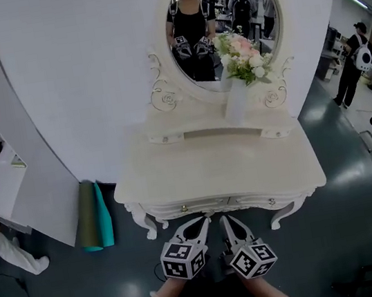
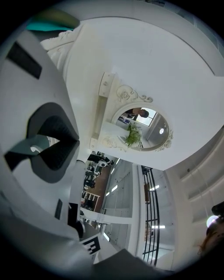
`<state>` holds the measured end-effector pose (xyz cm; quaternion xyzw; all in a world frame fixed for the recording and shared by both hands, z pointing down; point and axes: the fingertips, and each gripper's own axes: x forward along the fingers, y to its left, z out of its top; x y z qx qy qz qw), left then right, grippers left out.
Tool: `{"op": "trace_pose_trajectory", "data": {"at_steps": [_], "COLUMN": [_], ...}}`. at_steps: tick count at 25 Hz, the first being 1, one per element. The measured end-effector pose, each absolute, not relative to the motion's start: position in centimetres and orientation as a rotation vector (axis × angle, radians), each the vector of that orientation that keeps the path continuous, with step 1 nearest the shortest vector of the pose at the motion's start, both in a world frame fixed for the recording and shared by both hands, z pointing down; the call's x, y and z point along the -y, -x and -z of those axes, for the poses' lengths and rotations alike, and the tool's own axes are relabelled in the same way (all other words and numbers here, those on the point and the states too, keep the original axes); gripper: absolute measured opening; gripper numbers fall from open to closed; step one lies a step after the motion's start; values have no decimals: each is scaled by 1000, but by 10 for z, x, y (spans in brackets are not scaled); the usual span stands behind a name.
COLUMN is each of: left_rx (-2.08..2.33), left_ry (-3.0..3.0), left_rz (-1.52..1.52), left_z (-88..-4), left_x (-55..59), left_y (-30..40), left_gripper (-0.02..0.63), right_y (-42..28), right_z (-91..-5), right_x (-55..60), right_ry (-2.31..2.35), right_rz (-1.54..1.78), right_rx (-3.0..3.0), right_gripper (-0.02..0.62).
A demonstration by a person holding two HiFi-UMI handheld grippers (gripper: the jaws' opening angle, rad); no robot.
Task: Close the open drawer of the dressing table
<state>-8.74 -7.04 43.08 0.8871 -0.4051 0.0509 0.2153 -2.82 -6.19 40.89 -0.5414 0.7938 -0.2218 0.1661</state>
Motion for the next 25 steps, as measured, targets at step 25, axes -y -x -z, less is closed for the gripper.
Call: {"op": "trace_pose_trajectory", "data": {"at_steps": [25], "left_rx": [1079], "left_ry": [-2454], "left_rz": [-197], "left_z": [-449], "left_x": [65], "left_y": [79], "left_gripper": [26], "right_y": [28], "right_z": [-424], "right_x": [60], "right_ry": [1593], "right_rz": [683], "right_rx": [-2243], "right_gripper": [12]}}
